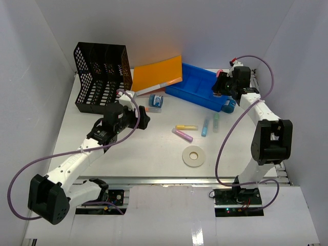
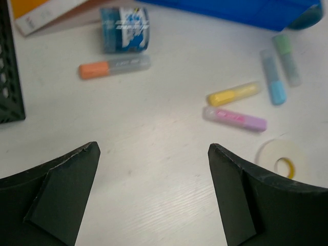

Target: Organize the desk

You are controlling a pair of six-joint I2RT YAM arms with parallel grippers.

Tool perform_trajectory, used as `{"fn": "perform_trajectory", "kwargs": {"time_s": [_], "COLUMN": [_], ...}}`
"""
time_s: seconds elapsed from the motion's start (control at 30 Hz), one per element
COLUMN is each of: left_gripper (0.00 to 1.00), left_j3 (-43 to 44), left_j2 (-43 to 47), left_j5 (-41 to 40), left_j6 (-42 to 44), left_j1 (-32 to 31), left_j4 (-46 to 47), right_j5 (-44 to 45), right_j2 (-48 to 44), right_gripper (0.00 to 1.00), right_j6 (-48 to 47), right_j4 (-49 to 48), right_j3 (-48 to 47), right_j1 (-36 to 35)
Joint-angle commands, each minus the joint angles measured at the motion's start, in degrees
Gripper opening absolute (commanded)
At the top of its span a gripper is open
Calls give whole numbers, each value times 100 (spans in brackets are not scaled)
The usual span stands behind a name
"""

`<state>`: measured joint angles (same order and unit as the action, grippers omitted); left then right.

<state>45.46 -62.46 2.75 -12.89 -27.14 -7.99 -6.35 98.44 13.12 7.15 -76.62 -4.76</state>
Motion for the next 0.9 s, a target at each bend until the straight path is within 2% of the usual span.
{"fn": "perform_trajectory", "kwargs": {"time_s": [0.0, 0.27, 0.33, 0.5, 0.63, 0.77, 0.87], "left_gripper": [98, 98, 98, 98, 98, 98, 98], "left_j3": [-448, -644, -645, -660, -701, -760, -791], "left_j2": [707, 993, 964, 1002, 1065, 1160, 1206], "left_j5": [-544, -620, -553, -531, -307, 50, 180], "left_j6": [619, 627, 639, 655, 673, 700, 685], "left_j1": [-2, -2, -2, -2, -2, -2, -2], "left_j4": [-9, -36, -28, -20, 38, 144, 205], "right_j5": [1091, 1329, 1329, 1332, 1262, 1167, 599], "right_j2": [469, 954, 1050, 1108, 1000, 677, 162], "right_gripper": [8, 13, 18, 76, 95, 98, 93], "right_j6": [147, 89, 75, 41, 34, -20, -270], "right_j4": [-239, -250, -257, -251, -257, -286, -286], "right_j3": [-687, -972, -1021, -966, -885, -717, -452], "right_j1": [19, 14, 19, 19, 19, 33, 86]}}
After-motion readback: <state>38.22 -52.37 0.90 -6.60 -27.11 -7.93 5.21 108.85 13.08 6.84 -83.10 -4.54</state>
